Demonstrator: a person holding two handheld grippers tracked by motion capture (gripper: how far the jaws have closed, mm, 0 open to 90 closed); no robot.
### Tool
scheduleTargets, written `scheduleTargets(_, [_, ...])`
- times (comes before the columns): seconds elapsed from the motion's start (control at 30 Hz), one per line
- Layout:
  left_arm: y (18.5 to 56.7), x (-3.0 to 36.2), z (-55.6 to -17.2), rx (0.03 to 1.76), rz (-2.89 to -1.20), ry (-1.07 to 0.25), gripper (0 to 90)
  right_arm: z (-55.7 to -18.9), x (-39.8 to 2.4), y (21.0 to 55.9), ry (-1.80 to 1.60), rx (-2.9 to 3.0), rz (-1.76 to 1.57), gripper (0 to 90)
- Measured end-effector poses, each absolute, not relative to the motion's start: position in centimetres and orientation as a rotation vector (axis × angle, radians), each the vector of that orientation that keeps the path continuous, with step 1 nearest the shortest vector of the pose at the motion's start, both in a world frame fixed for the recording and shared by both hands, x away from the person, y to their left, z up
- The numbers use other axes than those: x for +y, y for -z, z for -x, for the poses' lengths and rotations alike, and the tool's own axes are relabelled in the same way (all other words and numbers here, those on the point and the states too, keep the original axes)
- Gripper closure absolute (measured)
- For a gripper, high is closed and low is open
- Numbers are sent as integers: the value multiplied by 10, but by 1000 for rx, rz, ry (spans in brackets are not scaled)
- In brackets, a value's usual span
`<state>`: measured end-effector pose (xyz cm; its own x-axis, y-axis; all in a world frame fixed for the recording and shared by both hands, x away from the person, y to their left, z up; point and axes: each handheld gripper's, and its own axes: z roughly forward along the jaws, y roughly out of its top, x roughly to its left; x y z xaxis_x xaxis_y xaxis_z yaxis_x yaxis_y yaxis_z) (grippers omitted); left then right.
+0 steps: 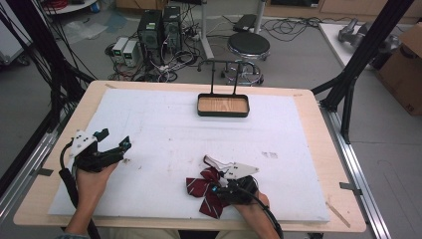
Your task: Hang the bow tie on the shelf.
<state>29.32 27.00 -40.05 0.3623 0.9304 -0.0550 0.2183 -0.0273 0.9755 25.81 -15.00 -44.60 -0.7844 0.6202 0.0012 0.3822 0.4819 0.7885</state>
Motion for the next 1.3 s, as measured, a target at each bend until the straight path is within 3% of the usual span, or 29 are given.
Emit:
scheduleTargets(0.2, [401, 270, -293, 1086, -1509, -804, 185, -260, -146, 448, -1165, 2525, -842, 713])
scheduleTargets(0.37, [401, 269, -293, 1083, -1515, -805, 185, -259, -148, 446, -1159, 2503, -874, 752])
scheduleTargets(0.97, [402, 268, -294, 1079, -1521, -800, 185, -287, -170, 398, -1355, 2325, -854, 757])
scheduleTargets(1.3, [402, 267, -295, 1073, -1531, -794, 188, -331, -201, 367, -1350, 2289, -855, 757])
